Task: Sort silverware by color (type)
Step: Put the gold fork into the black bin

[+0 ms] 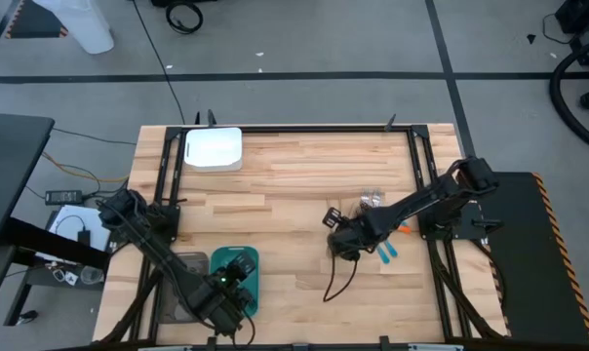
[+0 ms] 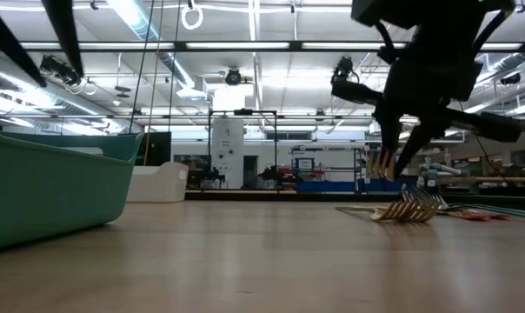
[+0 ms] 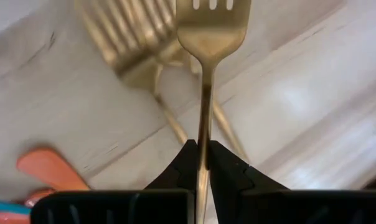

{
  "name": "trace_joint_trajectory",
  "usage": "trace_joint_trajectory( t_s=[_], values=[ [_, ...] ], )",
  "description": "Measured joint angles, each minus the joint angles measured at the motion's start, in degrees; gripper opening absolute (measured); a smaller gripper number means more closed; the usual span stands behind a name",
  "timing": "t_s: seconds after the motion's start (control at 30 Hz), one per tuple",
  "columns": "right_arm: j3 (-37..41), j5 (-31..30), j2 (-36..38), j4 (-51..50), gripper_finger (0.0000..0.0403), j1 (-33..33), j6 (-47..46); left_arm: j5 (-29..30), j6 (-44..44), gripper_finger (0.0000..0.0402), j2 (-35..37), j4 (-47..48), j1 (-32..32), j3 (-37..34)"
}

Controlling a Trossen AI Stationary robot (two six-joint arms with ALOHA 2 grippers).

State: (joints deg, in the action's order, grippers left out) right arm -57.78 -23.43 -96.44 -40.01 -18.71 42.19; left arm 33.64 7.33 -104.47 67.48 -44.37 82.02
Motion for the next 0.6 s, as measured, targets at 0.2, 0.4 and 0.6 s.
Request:
trace_joint_trajectory(
  t_s=[0.2, 0.4, 0.6],
  values=[
    [-0.04, -0.08, 1.45, 4.73, 0.0028, -2.66, -3.04, 0.44, 2.36, 0.0121, 0.00, -6.37, 2.53, 0.00],
    [-0.08, 1.11, 3.12, 9.22, 0.0029, -5.84, -5.13, 0.60, 9.69, 0.0121, 0.00, -13.45, 4.52, 0.00],
    [-0.09, 1.06, 3.62, 16.86, 0.0030, -8.75, -5.07, 0.82, 15.79, 0.0121, 0.00, -19.67, 6.53, 0.00]
  ],
)
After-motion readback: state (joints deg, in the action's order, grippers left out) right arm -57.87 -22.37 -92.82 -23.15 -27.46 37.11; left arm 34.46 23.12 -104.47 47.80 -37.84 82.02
